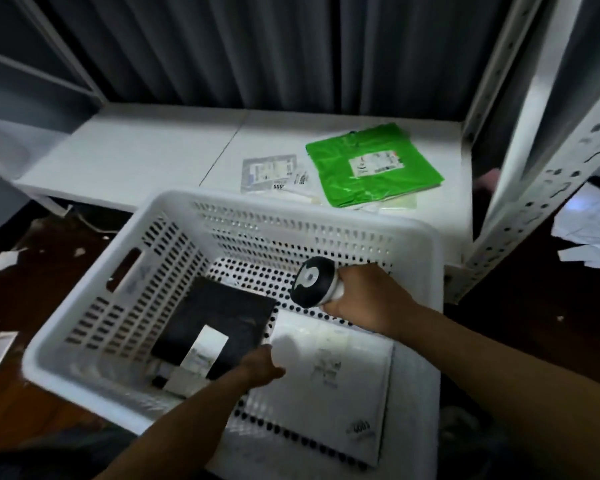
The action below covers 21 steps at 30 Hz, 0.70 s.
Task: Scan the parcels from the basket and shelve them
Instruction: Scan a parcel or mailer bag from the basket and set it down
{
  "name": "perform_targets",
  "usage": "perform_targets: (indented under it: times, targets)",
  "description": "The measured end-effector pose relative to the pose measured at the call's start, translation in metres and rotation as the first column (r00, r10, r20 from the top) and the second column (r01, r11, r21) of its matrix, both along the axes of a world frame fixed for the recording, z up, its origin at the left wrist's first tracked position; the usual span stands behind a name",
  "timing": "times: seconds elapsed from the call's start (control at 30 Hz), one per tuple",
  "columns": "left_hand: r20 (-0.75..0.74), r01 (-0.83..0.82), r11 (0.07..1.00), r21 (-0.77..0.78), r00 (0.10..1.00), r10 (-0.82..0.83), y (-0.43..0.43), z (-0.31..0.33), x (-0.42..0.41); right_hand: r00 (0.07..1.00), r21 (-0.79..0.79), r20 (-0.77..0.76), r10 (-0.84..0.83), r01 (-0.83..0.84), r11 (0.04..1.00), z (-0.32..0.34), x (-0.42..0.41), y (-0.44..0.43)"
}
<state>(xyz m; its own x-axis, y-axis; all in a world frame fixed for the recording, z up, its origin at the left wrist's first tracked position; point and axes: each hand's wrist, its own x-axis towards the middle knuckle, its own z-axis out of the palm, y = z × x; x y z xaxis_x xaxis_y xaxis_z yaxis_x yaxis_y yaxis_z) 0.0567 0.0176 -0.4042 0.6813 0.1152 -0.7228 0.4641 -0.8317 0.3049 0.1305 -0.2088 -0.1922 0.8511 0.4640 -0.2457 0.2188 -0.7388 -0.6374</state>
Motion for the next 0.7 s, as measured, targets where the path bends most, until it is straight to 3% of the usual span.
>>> perform_targets:
  times: [0.07,0.17,0.37,0.57,0.7]
  targets:
    - [-0.037,0.066,0.998,-0.001,0.997,-0.066,0.002,-0.015,0.003,1.000,-0.046,-0.022,0.020,-0.021,0.999,-0.012,0.003,0.008]
    - [-0.030,0.042,0.994,-0.099,0.999,-0.045,0.006,-0.035,0.009,0.998,-0.099,-0.057,0.015,-0.020,0.995,-0.028,0.012,0.014]
    - [0.004,-0.016,0.994,-0.110,1.000,0.017,0.016,-0.075,0.017,0.991,-0.110,-0.133,-0.036,0.021,0.994,-0.049,0.032,0.017]
    - [0.020,-0.312,0.948,-0.064,0.949,0.314,0.012,-0.065,0.022,0.982,-0.091,-0.185,-0.044,0.028,0.995,-0.049,0.040,0.020]
    - [0.053,-0.441,0.873,-0.206,0.886,0.460,0.022,-0.042,0.032,0.990,-0.085,-0.135,-0.035,0.023,0.996,-0.036,0.038,0.024]
